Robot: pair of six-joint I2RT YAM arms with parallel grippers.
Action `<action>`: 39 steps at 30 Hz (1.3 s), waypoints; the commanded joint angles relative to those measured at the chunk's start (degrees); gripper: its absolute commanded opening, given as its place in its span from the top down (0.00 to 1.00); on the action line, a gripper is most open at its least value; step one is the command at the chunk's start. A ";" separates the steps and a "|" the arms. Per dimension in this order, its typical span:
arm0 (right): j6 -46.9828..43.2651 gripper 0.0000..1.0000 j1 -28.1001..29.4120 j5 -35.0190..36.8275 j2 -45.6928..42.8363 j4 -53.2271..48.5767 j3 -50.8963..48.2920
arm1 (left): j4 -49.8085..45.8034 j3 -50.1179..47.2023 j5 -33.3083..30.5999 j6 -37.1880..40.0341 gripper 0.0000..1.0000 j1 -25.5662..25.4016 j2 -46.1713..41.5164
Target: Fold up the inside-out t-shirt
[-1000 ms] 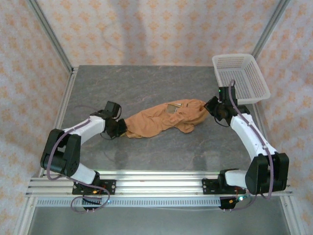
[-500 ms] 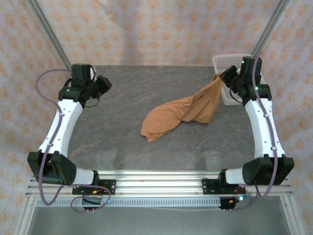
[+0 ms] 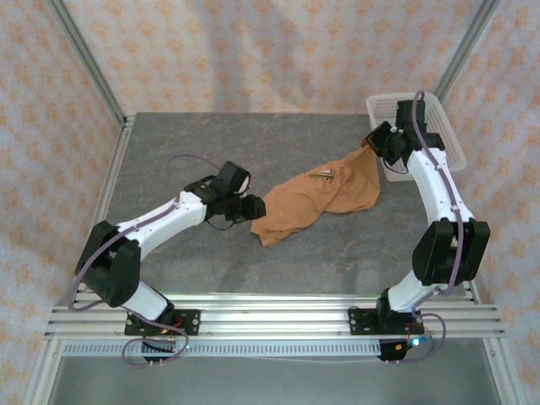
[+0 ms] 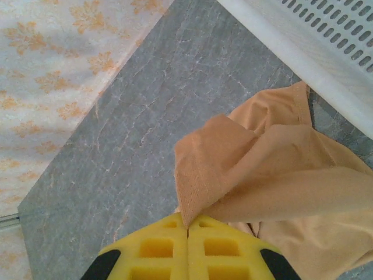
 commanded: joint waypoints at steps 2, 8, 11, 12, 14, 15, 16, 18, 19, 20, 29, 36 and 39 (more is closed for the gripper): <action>0.50 1.00 0.03 -0.35 -0.94 1.38 1.54 | 3.87 -3.27 -3.62 -2.14 0.68 -3.23 2.68; 0.32 1.00 0.03 -1.07 -1.11 1.31 1.32 | 4.54 -2.62 -4.86 -3.05 0.59 -6.98 6.88; 0.40 1.00 0.04 -1.46 -1.41 1.38 1.24 | 4.09 -2.18 -5.82 -2.98 0.58 -7.63 8.63; 0.40 1.00 0.08 -1.48 -1.56 1.43 1.26 | 4.00 -2.01 -6.15 -2.88 0.58 -7.75 9.16; 0.49 1.00 0.03 -1.41 -1.70 1.42 1.22 | 3.98 -1.74 -6.56 -2.78 0.57 -7.85 10.35; 0.49 1.00 0.03 -1.49 -1.81 1.43 1.29 | 3.96 -1.57 -6.67 -2.70 0.56 -7.93 11.11; 0.49 1.00 0.03 -1.56 -1.88 1.42 1.38 | 3.91 -1.40 -6.92 -2.61 0.55 -8.02 11.74; 0.53 1.00 0.03 -1.60 -1.95 1.38 1.42 | 3.67 -0.97 -7.79 -2.35 0.53 -8.11 13.24; 0.58 1.00 0.03 -1.69 -1.91 1.53 1.32 | 3.73 -0.79 -7.96 -2.26 0.53 -8.15 13.84; 0.58 1.00 0.05 -1.66 -1.96 1.57 1.30 | 3.69 -0.49 -8.43 -2.09 0.55 -8.14 14.53; -0.66 1.00 -0.05 -1.55 -2.23 -0.57 3.50 | -5.76 8.85 -10.99 0.85 1.00 -4.45 10.25; -4.02 1.00 -3.67 2.14 -3.80 -8.17 12.96 | -15.96 19.79 -7.48 5.92 1.00 9.78 -2.02; -4.46 1.00 -6.84 2.97 -3.93 -11.42 17.45 | -18.45 21.93 -6.60 7.32 1.00 16.15 -5.29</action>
